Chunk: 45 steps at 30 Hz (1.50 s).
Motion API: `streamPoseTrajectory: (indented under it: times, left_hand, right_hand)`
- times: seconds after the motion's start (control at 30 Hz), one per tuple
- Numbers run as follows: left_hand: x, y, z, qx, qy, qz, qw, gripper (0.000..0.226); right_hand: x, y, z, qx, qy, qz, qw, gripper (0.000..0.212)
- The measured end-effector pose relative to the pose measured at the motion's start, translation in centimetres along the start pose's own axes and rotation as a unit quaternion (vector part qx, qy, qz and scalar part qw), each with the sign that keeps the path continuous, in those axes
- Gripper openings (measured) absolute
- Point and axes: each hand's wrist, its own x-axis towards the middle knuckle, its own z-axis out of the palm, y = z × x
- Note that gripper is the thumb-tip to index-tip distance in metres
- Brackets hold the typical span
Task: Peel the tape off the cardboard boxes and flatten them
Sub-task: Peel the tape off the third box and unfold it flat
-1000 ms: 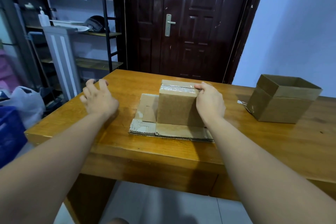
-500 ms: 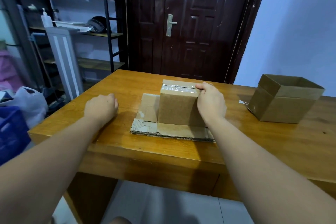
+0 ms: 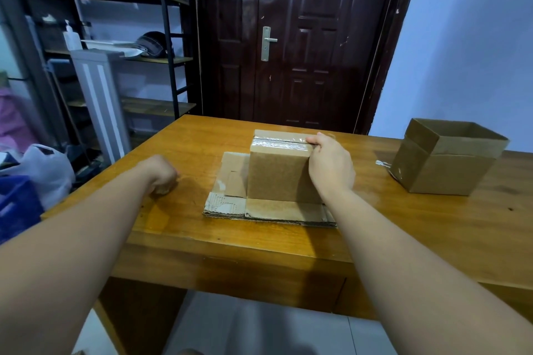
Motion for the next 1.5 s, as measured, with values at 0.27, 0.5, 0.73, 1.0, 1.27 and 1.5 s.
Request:
streamPoseTrajectory:
  times: [0.27, 0.5, 0.73, 1.0, 1.27, 1.5]
  left_hand:
    - [-1.1, 1.8, -0.1, 0.183, 0.058, 0.044, 0.98, 0.037]
    - [-2.8, 6.2, 2.0, -0.045, 0.152, 0.177, 0.971, 0.032]
    - [-5.9, 12.2, 4.1, -0.334, -0.097, 0.132, 0.928, 0.043]
    - [-5.8, 14.0, 3.5, -0.076, 0.061, 0.128, 0.987, 0.053]
    - [-7.0, 13.6, 2.6, -0.085, -0.008, 0.105, 0.991, 0.041]
    - [-7.1, 13.5, 3.2, -0.218, -0.051, 0.047, 0.974, 0.034]
  right_hand:
    - [0.0, -0.1, 0.0, 0.004, 0.001, 0.011, 1.0, 0.042]
    - [-0.1, 0.0, 0.1, 0.001, 0.001, 0.007, 1.0, 0.042]
    - [0.0, 0.0, -0.1, 0.003, -0.001, 0.007, 1.0, 0.043]
    - [-0.1, 0.1, 0.1, 0.018, 0.005, 0.006, 1.0, 0.043]
    - [-0.1, 0.2, 0.1, 0.011, 0.007, -0.004, 1.0, 0.042]
    - [-0.1, 0.2, 0.2, 0.016, 0.008, 0.002, 1.0, 0.041]
